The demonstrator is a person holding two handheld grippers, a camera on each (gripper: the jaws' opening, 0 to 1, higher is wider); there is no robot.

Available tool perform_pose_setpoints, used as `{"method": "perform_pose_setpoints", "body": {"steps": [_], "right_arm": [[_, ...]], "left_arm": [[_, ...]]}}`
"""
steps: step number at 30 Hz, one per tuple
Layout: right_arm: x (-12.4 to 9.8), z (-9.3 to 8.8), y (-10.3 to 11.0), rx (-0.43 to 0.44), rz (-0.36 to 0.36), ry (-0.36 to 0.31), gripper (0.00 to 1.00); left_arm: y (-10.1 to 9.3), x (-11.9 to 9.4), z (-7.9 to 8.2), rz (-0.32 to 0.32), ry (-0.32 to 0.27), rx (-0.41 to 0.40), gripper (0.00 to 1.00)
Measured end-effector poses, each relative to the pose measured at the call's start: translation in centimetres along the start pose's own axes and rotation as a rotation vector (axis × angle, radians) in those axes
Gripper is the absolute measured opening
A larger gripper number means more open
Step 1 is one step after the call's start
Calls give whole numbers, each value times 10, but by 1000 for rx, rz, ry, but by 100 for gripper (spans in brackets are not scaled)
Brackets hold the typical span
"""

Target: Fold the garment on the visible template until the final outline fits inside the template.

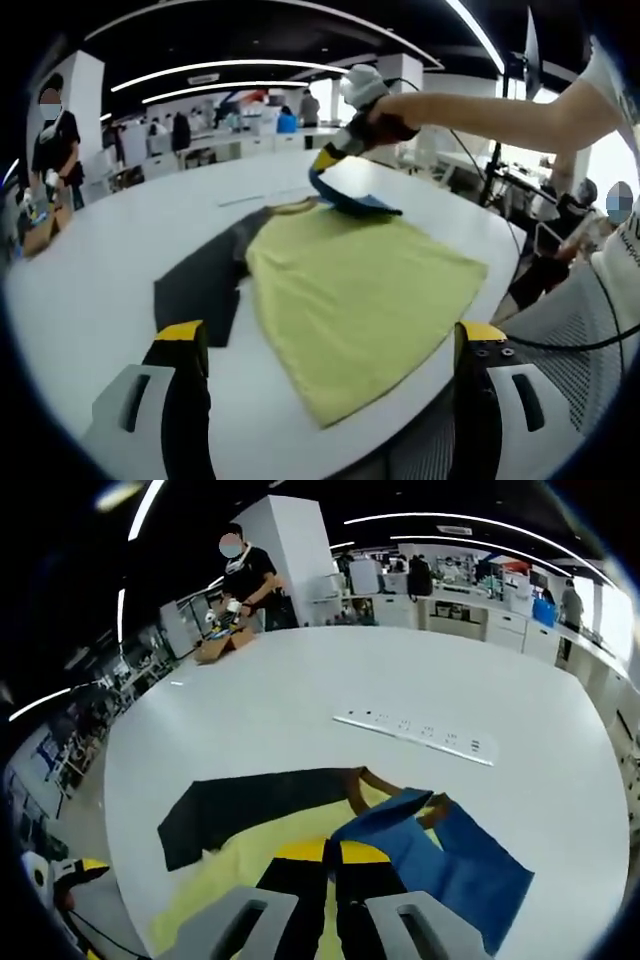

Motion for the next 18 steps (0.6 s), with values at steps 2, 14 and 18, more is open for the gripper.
{"method": "perform_pose_setpoints", "body": {"steps": [2, 14, 18], "right_arm": [[2, 1, 2, -7, 6, -3, 0], [12, 6, 24, -29, 67, -28, 0], [15, 6, 31, -45, 79, -22, 0]], "left_arm": [[0, 0, 0, 1, 0, -4, 99], [2, -3, -6, 11, 7, -22, 98], [2, -3, -6, 12, 2, -24, 98]]}}
Point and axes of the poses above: the point that each gripper's makers call its tool centre point, and the gripper's own axes: x roughly forward along the fingers, y roughly to its left, z roughly out of its top, the point moved 9 cm from there along -x, roughly backward along the fingers, and after that the axes turned 7 degrees about y, right-handed, at the moved point
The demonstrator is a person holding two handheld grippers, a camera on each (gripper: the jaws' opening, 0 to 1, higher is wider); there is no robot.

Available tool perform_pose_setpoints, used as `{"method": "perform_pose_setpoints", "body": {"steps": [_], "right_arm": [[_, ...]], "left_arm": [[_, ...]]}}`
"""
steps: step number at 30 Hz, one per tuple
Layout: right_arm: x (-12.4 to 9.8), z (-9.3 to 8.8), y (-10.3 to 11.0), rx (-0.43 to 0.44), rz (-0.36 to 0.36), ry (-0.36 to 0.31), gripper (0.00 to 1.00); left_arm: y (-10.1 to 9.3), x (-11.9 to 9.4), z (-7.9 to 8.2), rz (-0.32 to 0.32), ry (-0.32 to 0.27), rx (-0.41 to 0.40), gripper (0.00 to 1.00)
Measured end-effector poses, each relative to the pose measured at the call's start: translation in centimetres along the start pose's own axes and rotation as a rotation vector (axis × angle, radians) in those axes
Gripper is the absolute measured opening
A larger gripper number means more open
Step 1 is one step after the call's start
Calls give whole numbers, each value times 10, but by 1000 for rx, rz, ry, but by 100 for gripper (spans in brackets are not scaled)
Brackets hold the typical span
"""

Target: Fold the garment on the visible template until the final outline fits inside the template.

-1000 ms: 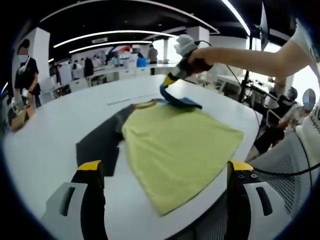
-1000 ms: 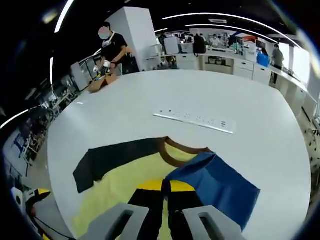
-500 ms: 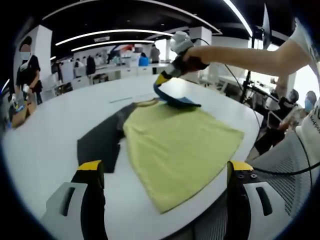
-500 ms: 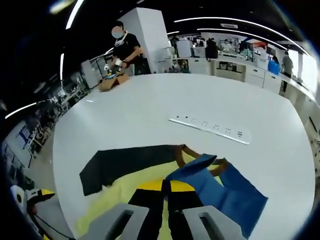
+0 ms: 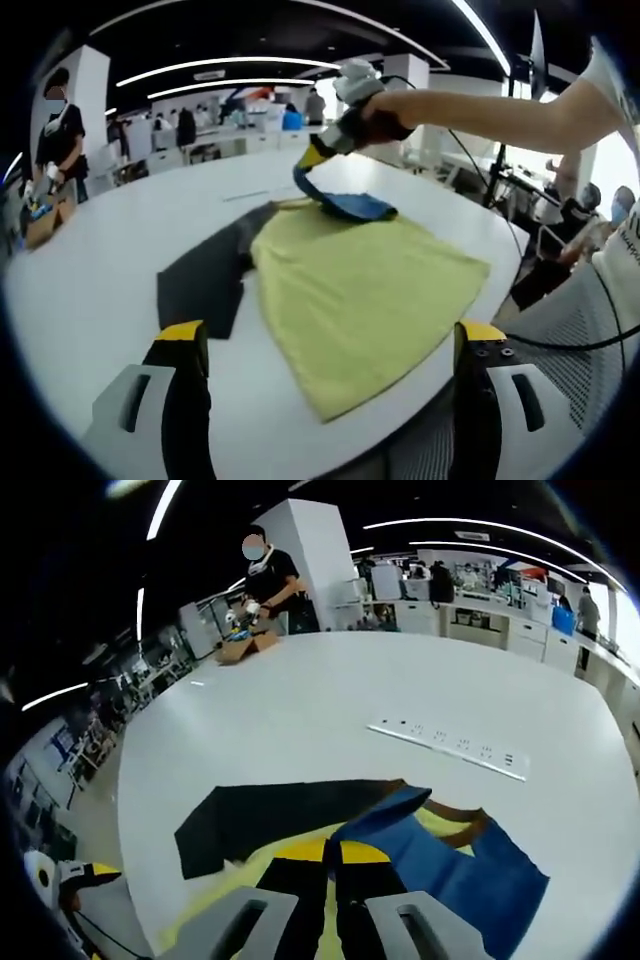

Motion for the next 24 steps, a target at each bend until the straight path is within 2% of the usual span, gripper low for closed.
{"method": "perform_pose_setpoints", "body": {"steps": [10, 17, 24], "right_arm": [[7, -1, 13, -14, 50, 7, 0], [16, -7, 28, -69, 85, 19, 0], [29, -17, 36, -98, 99, 55, 0]], "left_arm": [[2, 1, -2, 3, 4, -4, 98], [3, 0, -1, 5, -16, -15, 99], [3, 0, -3, 8, -10, -18, 99]]}}
Point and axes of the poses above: the point that each gripper's makers call its tool centre point, and the gripper's own axes: x roughly forward along the fingers, y roughly to its left, z roughly out of its top, the point moved 9 cm from there along -x, roughly backward along the fingers, and after that the axes turned 7 degrees about y, right-handed, at the moved point
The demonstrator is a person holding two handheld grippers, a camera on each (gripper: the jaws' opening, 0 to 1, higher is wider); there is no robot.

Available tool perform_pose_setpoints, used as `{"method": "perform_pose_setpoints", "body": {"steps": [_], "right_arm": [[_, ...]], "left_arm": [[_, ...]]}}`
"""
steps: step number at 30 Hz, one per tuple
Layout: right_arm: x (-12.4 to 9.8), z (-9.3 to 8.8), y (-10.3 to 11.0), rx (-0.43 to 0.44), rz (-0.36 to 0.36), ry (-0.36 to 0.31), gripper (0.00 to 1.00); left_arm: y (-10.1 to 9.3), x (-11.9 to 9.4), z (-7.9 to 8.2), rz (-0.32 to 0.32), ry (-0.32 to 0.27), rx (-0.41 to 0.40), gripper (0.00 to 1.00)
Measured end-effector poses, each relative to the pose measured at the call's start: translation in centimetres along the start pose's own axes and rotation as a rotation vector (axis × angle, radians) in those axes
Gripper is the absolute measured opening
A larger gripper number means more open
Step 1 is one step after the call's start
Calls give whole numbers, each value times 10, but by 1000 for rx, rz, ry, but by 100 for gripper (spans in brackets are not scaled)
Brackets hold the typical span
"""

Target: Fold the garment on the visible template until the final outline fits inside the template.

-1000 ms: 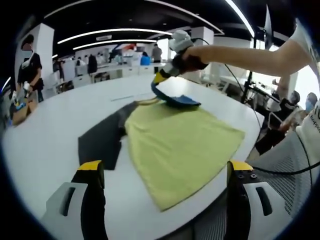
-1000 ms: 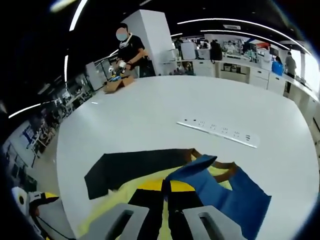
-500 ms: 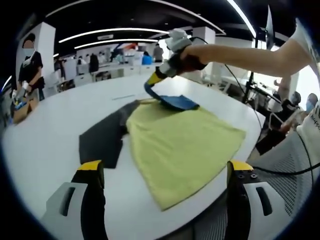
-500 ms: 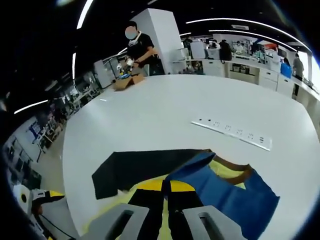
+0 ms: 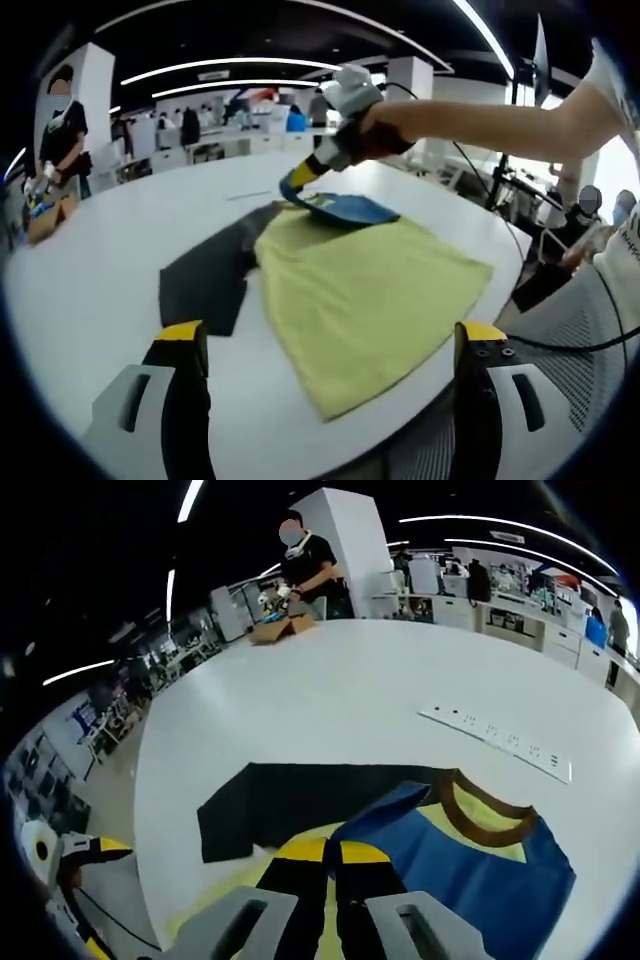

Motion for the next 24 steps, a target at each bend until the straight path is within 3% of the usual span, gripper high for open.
{"method": "perform_pose_setpoints", "body": {"steps": [14, 24], "right_arm": [[24, -16, 6, -39, -11, 26, 0], [35, -29, 7, 3, 19, 37, 0]], "left_arm": [[-3, 0, -1, 5, 9, -6, 99], [-3, -1, -1, 9, 5, -8, 99]]}}
Point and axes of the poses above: the point that each gripper's makers call its tool centre point, and the gripper's own axes: x roughly forward along the fingers, y roughly to its left, z roughly out of its top, the point moved 9 cm from there along -x, roughly backward along the fingers, and after that the axes turned 7 degrees about y, right-handed, at the moved point
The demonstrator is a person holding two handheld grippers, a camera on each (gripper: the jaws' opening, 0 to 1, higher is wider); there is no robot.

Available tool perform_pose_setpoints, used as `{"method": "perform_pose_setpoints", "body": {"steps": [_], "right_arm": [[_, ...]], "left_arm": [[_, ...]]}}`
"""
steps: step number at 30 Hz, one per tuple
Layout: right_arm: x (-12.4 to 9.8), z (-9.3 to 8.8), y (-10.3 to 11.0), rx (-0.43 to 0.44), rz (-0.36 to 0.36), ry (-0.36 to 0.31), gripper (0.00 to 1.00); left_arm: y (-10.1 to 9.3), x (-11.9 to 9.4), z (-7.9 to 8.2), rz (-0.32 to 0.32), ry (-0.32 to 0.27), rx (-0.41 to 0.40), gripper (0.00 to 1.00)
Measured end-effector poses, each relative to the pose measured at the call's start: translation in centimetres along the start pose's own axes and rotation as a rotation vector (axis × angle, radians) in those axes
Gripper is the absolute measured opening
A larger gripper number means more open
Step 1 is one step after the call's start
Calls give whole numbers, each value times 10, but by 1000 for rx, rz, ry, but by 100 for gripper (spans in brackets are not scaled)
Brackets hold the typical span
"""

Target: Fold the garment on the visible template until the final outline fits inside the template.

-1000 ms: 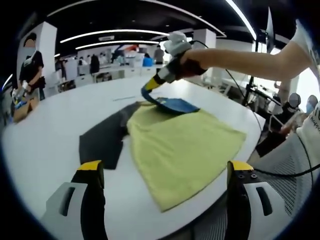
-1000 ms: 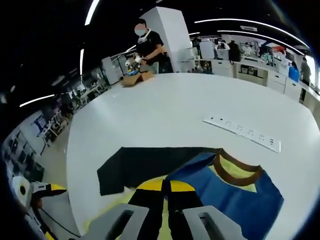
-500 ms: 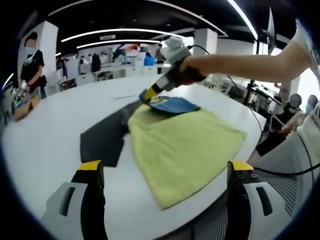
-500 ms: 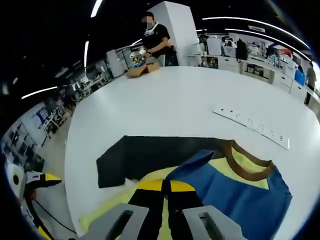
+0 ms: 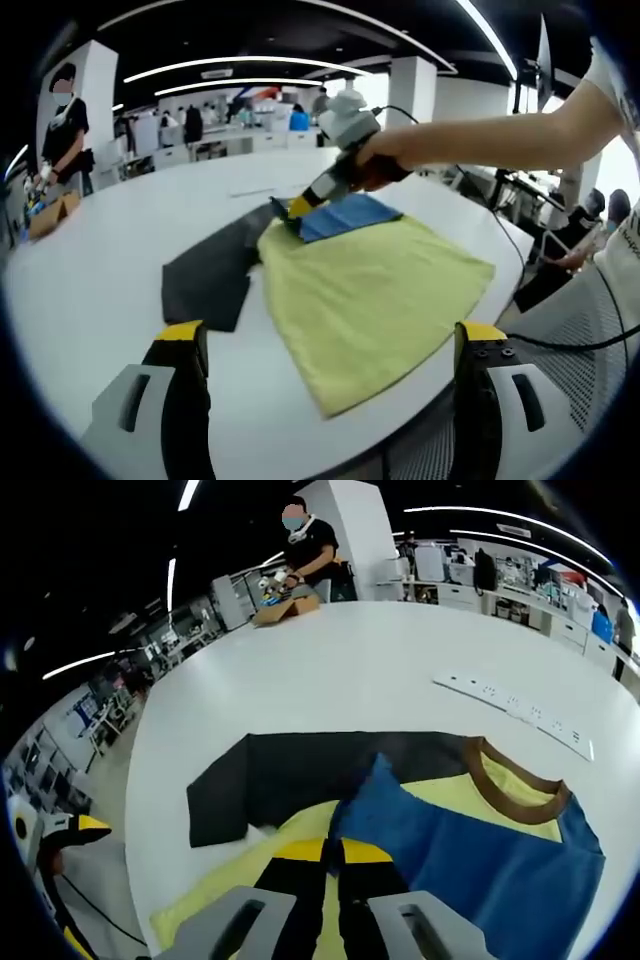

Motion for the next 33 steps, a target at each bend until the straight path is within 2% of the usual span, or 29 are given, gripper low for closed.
{"method": "perform_pose_setpoints", "body": {"steps": [2, 6, 13, 15, 19, 26, 33], "right_arm": [[0, -1, 0, 7, 2, -3, 3], [-3, -3, -1, 13, 1, -12, 16], [-11, -1, -5, -23, -28, -49, 46], [-12, -1, -8, -69, -60, -48, 55], [-17, -5, -14, -84, -118, -70, 71], [-31, -16, -25, -90, -154, -82, 84], [-47, -29, -39, -67, -176, -100, 92]], "left_arm": [[0, 0, 0, 2, 1, 1, 99], [1, 0, -1, 1, 3, 0, 99], [2, 1, 2, 5, -3, 5, 99], [3, 1, 2, 6, -1, 6, 99], [6, 1, 2, 10, -2, 5, 99], [13, 2, 4, 15, -4, 10, 99], [18, 4, 6, 18, -7, 8, 99]]}}
Point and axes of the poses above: the point that each gripper's makers call its tool centre point, and the gripper's own axes: x roughly forward along the fingers, y roughly to its left, z roughly out of its top, the point moved 9 cm from there along -x, roughly backward along the fingers, and after that the axes turned 7 degrees about y, right-handed, at the moved point
